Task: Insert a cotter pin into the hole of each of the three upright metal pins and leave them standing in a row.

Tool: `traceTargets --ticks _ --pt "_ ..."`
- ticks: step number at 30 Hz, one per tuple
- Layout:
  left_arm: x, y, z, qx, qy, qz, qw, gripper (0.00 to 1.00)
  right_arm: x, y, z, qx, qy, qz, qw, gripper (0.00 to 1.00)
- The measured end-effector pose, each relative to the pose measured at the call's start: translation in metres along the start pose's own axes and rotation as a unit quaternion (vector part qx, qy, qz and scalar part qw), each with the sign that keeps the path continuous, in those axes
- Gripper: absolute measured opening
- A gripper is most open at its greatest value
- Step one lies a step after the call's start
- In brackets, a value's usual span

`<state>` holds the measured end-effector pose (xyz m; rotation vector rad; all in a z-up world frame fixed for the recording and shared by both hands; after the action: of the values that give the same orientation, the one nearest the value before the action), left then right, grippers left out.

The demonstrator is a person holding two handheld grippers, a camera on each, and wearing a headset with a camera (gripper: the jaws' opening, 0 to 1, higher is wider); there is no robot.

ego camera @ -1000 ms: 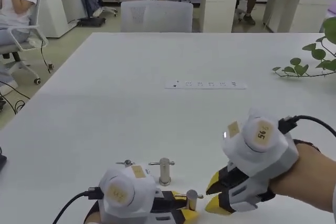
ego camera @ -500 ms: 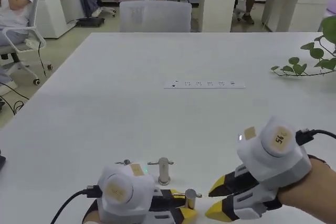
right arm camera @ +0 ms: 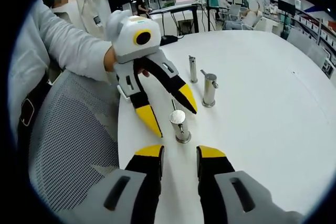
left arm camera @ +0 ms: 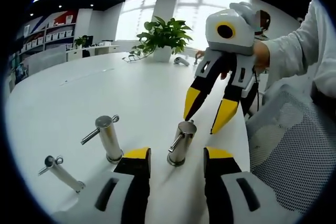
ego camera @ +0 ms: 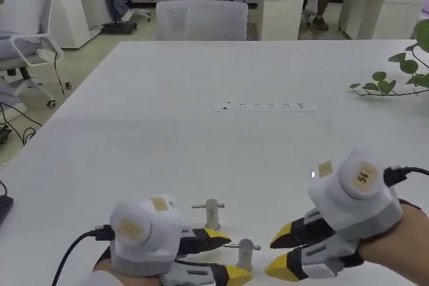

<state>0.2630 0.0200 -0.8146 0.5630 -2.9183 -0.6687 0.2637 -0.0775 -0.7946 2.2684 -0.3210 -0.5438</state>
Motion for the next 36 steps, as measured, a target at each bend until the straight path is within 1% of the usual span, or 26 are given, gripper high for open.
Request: traceTargets --ticks 3,7,9,11,14,17,18,20,22,26,29,31,36 --pt "0.006 0.011 0.001 -0.006 0.001 0.016 0.9998 0.39 -0.001 -0.001 0.001 0.003 -0.004 0.0 1.0 0.28" --pt "0.009 0.026 0.001 -0.008 -0.002 0.021 0.9997 0.44 -0.002 -0.002 0.002 0.007 -0.008 0.0 0.9999 0.29" --pt "0.008 0.036 -0.001 -0.001 0.005 0.022 0.9998 0.46 -0.002 -0.002 0.002 0.009 -0.009 0.001 0.9999 0.31" --pt "0.006 0.045 -0.001 -0.002 0.003 0.015 0.9999 0.51 -0.002 -0.003 0.002 0.01 -0.012 0.001 0.9999 0.31" --pt "0.004 0.06 -0.002 -0.002 0.005 0.004 1.0 0.52 -0.002 -0.004 0.002 0.012 -0.013 -0.001 0.9998 0.32" --pt "0.003 0.072 -0.001 -0.004 0.005 -0.007 1.0 0.53 -0.004 -0.007 0.002 0.013 -0.013 -0.003 0.9998 0.32" --pt "0.001 0.077 -0.001 -0.003 0.009 -0.015 0.9998 0.54 -0.004 -0.008 0.002 0.012 -0.014 -0.003 0.9998 0.33" --pt "0.001 0.082 -0.003 0.002 0.017 -0.022 0.9996 0.56 -0.006 -0.011 0.002 0.013 -0.013 -0.003 0.9998 0.34" --pt "0.002 0.088 -0.003 0.003 0.016 -0.033 0.9993 0.58 -0.007 -0.014 0.002 0.013 -0.013 -0.005 0.9998 0.34" --pt "0.006 0.095 -0.003 -0.002 0.012 -0.043 0.999 0.61 -0.009 -0.02 0.001 0.018 -0.011 -0.008 0.9998 0.35" --pt "0.009 0.1 -0.004 -0.001 0.013 -0.051 0.9986 0.63 -0.009 -0.023 -0.001 0.022 -0.009 -0.006 0.9997 0.36" --pt "0.011 0.101 -0.006 0.005 0.018 -0.053 0.9984 0.66 -0.008 -0.026 -0.003 0.026 -0.013 -0.005 0.9996 0.36" --pt "0.009 0.105 -0.005 0.01 0.021 -0.07 0.9973 0.71 -0.008 -0.031 -0.008 0.043 -0.017 -0.004 0.9989 0.37"
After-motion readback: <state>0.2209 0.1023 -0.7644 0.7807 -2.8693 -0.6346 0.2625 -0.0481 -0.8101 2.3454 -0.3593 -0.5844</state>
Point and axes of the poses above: the centre of the closed fingertips' face, and the gripper's own axes: y roughly backward along the fingers, x roughly to its right, z roughly out of its underside, the point moved 4 cm from there along y, roughly backward along the fingers, and after that the axes turned 13 degrees about -y, right-handed, at the moved point
